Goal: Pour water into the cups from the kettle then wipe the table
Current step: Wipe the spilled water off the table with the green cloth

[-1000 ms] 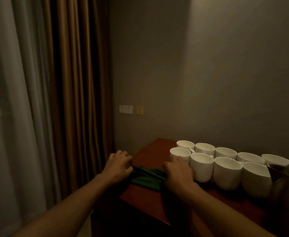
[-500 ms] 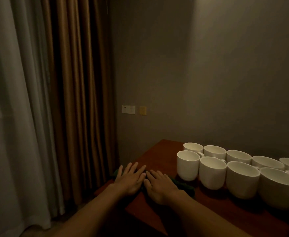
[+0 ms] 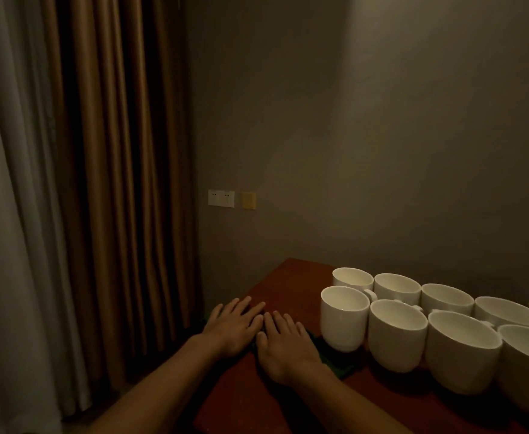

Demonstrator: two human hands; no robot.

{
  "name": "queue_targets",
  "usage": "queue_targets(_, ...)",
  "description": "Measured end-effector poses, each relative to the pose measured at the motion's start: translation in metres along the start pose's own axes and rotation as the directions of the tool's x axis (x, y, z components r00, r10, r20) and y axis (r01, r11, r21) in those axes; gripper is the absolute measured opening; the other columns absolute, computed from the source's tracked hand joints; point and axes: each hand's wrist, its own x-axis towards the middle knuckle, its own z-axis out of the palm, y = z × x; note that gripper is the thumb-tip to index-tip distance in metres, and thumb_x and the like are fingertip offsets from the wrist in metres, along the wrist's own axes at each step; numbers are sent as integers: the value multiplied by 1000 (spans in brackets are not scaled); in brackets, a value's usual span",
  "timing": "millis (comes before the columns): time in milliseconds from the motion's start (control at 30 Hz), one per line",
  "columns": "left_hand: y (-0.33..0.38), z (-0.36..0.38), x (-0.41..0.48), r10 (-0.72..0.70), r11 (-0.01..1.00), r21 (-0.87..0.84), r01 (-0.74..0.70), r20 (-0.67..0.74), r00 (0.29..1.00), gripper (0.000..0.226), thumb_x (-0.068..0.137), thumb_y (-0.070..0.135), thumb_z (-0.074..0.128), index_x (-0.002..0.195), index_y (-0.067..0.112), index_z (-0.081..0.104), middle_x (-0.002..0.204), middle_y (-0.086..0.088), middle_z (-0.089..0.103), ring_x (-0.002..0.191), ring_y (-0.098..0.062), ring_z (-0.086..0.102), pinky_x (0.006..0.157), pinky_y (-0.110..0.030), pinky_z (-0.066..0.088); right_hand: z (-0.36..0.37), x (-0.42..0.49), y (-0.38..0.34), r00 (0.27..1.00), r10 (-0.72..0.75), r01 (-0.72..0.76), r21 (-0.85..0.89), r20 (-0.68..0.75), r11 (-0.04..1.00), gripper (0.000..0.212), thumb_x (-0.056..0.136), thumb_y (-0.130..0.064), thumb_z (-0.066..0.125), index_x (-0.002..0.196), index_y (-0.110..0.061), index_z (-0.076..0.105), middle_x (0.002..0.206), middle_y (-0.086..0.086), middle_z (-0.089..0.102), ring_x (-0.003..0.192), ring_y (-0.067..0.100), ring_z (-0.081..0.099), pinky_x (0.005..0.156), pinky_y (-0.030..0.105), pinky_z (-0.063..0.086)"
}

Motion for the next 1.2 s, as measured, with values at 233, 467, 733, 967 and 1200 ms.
queue_targets(233, 5, -6, 21, 14, 997, 74, -14, 4, 1000, 54, 109, 45, 16, 159, 39, -3, 169, 1, -14, 155, -22, -14, 123, -47, -3, 0, 21, 2, 996, 77, -75, 43, -44, 996, 61, 105, -44, 9, 159, -19, -3, 167, 5, -7, 154, 24, -9, 124, 45, -4)
queue_targets(467, 8, -4, 47, -48, 999, 2, 48, -20, 999, 53, 108, 50, 10, 159, 42, -1, 169, 3, -11, 155, -20, -12, 124, -47, -2, -6, 40, 11, 993, 98, -95, 53, -65, 994, 60, 106, -41, 11, 159, -16, -3, 167, 8, -7, 154, 26, -9, 124, 46, -5)
queue_targets(733, -4, -6, 88, 2, 1000, 31, -1, -21, 1000, 53, 107, 50, 10, 158, 44, 0, 169, 2, -10, 154, -20, -18, 121, -51, -13, -9, 73, 14, 978, 178, -172, 68, -104, 983, 60, 106, -39, 11, 159, -14, -2, 167, 9, -7, 154, 27, -9, 122, 45, -6)
queue_targets(967, -9, -7, 144, 94, 988, 123, -92, -11, 996, 61, 106, 52, 19, 158, 39, -9, 168, -6, -18, 152, -24, -24, 117, -59, -19, -11, 113, 14, 921, 365, -353, 100, -137, 930, 62, 106, -40, 12, 158, -11, -4, 167, 10, -9, 153, 27, -11, 122, 46, -7)
queue_targets(1200, 1, -13, 204, 137, 985, 105, -133, -25, 990, 79, 100, 67, 13, 160, 22, -10, 167, -15, -16, 153, -28, -19, 124, -48, -11, -19, 156, 29, 819, 546, -524, 159, -176, 837, 62, 105, -40, 13, 159, -13, -2, 167, 8, -8, 154, 26, -10, 123, 46, -4)
